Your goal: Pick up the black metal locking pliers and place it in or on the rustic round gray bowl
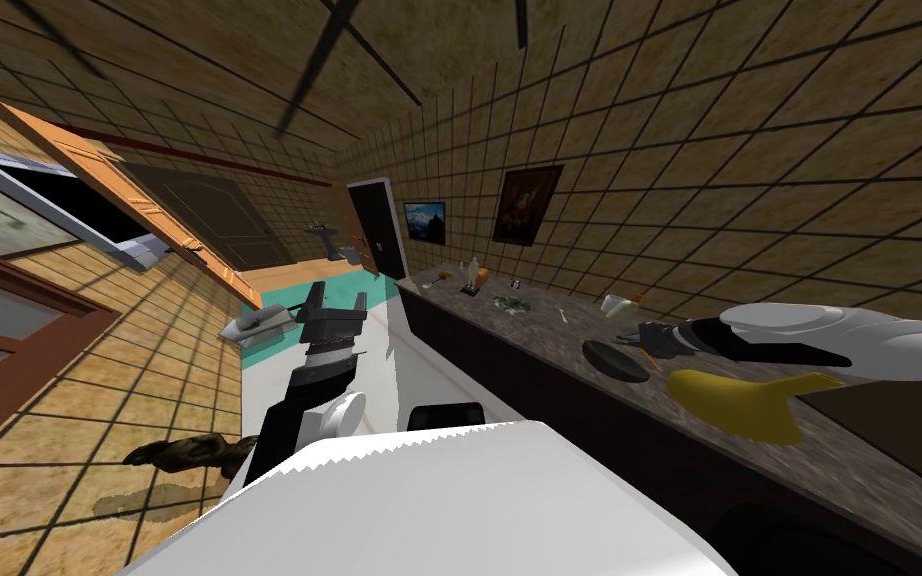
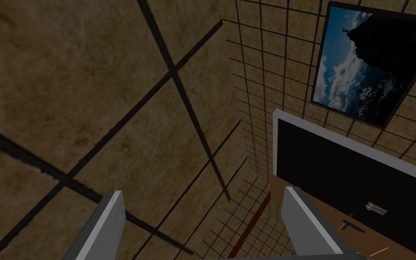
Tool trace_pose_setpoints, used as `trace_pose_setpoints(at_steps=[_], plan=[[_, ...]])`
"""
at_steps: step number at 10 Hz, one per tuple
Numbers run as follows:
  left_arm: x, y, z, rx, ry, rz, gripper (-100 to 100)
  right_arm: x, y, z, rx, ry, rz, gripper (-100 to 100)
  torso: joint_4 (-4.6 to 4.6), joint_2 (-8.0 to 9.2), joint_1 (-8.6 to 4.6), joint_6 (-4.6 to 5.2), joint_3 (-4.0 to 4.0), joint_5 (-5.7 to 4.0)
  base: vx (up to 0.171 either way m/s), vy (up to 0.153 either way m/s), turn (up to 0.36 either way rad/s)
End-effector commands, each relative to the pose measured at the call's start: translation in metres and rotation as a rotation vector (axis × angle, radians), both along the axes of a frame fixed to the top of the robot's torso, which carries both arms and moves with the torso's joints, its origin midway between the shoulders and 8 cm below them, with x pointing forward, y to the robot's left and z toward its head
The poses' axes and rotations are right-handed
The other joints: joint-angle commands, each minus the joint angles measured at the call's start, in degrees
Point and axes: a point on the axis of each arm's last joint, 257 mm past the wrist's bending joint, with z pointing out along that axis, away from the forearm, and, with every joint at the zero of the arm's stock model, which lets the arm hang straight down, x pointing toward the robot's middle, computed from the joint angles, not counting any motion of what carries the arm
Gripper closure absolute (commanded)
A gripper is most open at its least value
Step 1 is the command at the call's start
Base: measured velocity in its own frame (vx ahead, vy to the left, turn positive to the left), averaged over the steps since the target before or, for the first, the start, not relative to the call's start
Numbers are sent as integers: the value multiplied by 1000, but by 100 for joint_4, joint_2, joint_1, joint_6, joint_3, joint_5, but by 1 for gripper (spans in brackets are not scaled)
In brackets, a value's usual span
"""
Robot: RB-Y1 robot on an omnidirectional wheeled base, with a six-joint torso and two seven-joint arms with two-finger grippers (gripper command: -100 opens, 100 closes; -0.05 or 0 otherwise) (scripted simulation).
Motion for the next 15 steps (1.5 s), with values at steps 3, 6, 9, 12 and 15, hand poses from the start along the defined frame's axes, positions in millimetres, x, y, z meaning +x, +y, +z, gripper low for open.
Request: trace_pose_setpoints(at_steps=[3,6,9,12,15], plan=[[0,0,0,0,0,0,0,0,0,0,2,0,-2,-100,-3,-10,9,0,-6,2,-3,-3,2],[0,0,0,0,0,0,0,0,0,0,2,0,-2,-100,-4,-13,11,0,-8,3,0,0,0],[0,0,0,0,0,0,0,20,8,16,1,0,21,-100,-3,-12,11,1,-8,3,-5,-4,-70],[0,0,0,0,0,0,0,33,13,27,1,1,36,-100,-2,-9,11,0,-6,3,-9,-5,-55],[0,0,0,0,0,0,0,58,26,49,1,1,66,-100,-3,-11,11,1,-7,3,-9,-6,-102]])
